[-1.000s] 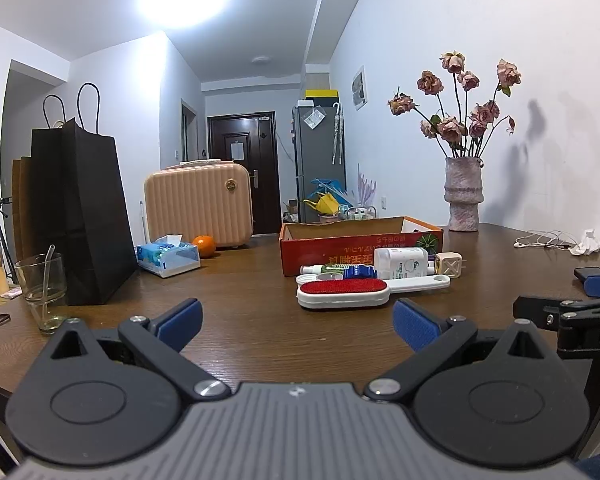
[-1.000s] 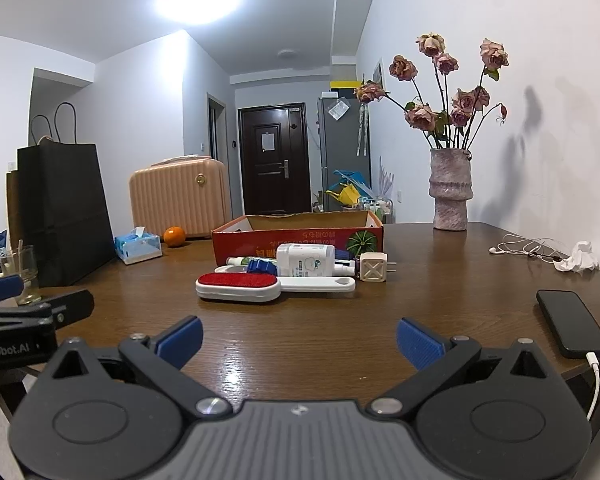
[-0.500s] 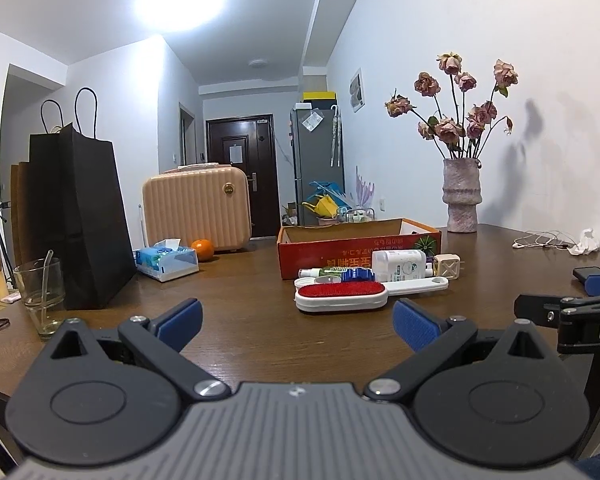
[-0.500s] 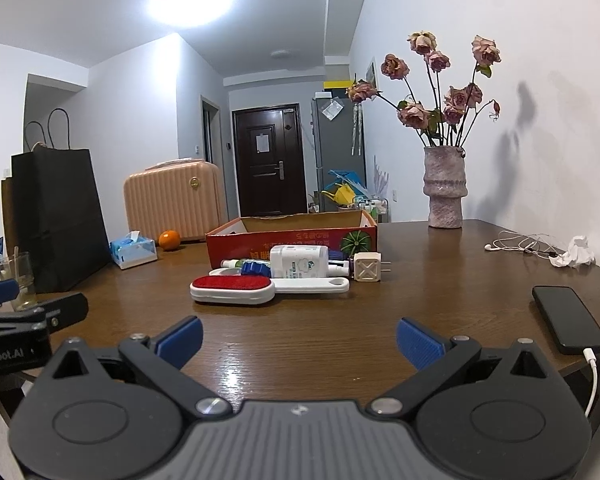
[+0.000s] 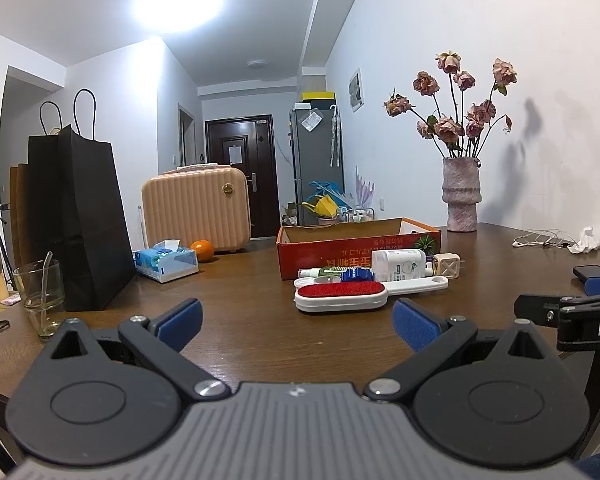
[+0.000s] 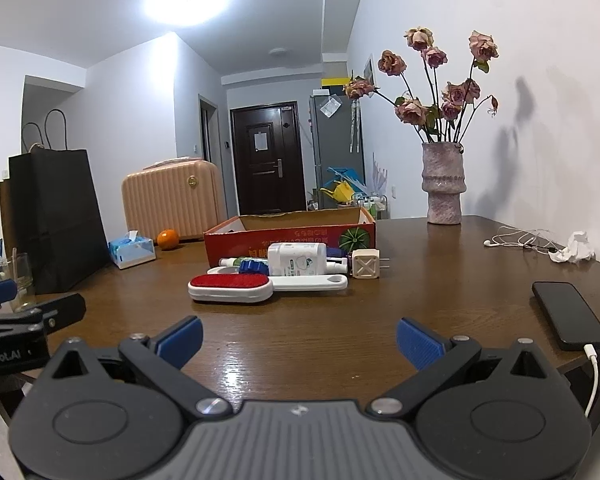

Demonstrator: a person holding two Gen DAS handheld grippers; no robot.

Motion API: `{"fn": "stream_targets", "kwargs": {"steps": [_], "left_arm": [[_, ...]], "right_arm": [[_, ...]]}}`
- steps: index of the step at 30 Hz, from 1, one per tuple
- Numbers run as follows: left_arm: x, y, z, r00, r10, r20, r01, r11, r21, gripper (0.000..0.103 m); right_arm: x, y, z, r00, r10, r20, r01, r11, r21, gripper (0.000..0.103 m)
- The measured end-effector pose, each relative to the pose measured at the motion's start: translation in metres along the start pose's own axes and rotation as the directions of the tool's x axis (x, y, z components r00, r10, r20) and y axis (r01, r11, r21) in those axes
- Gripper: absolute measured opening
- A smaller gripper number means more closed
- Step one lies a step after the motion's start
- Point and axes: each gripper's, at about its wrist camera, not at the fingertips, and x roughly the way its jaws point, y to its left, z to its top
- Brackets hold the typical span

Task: Organize rigid objects

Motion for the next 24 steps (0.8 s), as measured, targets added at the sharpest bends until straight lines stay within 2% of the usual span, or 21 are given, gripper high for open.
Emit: {"fn": "stream_targets", "kwargs": {"steps": [24], "left_arm": [[0.0008,-0.0001,-0.001,1.0,0.0,-0.007,0.0,1.0,0.0,0.103]], "right_arm": [[0.0034,0.0015,-0.0027,1.0,0.007,-0.017,-0.007,1.0,-0.002,0.103]]}}
